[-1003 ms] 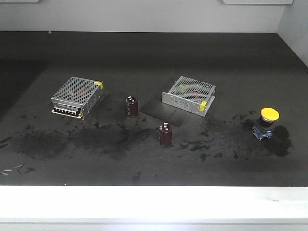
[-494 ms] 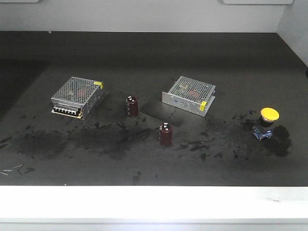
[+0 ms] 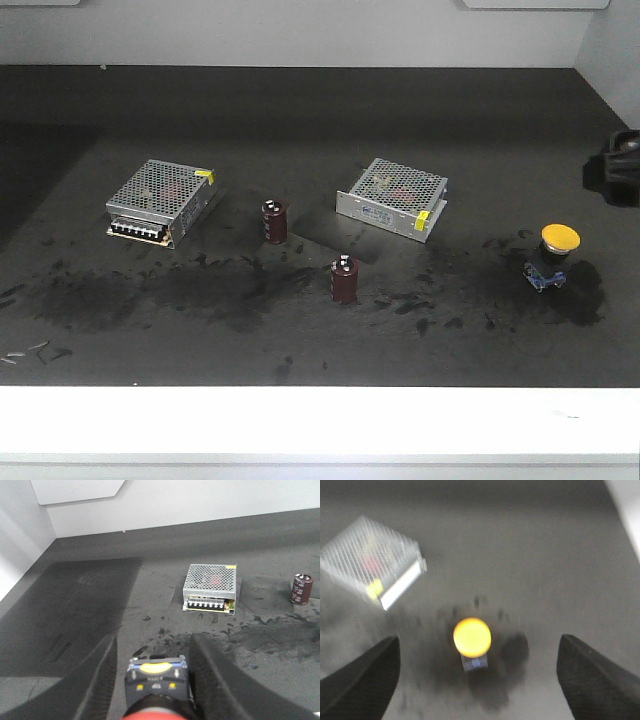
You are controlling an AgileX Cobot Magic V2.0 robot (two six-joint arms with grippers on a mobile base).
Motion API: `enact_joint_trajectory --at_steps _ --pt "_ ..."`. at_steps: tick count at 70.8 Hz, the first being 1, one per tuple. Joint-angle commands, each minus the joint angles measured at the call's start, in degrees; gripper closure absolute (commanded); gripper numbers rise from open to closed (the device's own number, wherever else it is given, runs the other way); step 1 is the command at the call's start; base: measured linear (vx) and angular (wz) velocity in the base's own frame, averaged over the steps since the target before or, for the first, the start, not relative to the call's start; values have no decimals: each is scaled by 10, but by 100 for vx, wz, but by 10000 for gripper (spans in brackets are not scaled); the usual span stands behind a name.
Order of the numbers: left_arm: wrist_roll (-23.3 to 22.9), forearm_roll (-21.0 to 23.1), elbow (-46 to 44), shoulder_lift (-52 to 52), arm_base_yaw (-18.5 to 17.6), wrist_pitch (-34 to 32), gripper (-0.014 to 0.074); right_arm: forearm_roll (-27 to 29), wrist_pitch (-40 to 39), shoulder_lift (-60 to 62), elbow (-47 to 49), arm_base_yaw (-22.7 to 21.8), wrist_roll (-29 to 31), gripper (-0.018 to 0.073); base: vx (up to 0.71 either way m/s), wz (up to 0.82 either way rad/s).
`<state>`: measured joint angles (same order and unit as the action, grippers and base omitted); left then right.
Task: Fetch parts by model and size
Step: 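Lower the right gripper onto the yellow-capped button and grasp it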
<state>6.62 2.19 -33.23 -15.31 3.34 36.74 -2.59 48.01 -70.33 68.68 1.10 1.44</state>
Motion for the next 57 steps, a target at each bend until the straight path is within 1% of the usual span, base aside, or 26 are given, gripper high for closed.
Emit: enact_joint_trajectory --at_steps 1,13,24,33,57 --pt "0 6 -14 -7 -5 -50 601 -2 48 -37 74 0 24 -35 0 0" --pt "0 6 -14 -7 -5 -50 601 -1 131 -122 152 0 42 -35 0 0" --pt "0 6 -14 -7 -5 -50 601 0 167 -188 185 0 49 -35 0 0" --pt "0 6 -14 -7 -5 -50 601 0 171 -234 186 0 64 -35 0 0" --pt "0 6 -14 -7 -5 -50 601 26 140 -320 186 0 70 -35 0 0"
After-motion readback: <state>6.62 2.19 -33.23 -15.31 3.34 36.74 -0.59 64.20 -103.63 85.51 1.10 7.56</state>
